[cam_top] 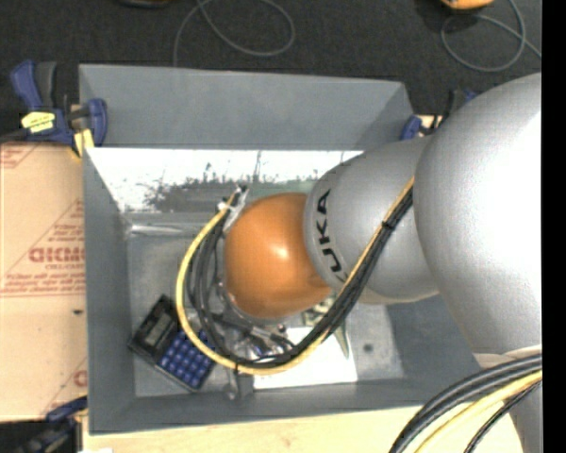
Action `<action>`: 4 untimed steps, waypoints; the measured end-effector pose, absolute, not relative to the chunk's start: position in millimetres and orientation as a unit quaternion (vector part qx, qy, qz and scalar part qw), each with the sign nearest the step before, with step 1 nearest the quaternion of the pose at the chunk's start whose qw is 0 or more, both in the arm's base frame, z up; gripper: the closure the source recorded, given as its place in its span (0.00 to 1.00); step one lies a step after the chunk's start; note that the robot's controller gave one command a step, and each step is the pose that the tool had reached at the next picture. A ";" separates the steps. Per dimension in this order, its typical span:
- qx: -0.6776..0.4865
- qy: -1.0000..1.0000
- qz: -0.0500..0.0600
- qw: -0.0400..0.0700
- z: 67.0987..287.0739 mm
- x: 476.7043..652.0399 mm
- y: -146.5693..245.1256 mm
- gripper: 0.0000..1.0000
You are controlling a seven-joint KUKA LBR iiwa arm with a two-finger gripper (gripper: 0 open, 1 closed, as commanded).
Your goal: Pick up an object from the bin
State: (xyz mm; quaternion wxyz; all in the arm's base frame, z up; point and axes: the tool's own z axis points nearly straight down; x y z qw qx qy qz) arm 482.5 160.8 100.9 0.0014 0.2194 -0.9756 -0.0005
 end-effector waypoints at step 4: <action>0.295 -0.955 -0.004 -0.006 77.9 499.7 177.0 1.00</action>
Offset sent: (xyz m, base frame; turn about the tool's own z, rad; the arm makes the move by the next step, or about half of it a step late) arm 0.0151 0.0106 -0.0309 -0.1526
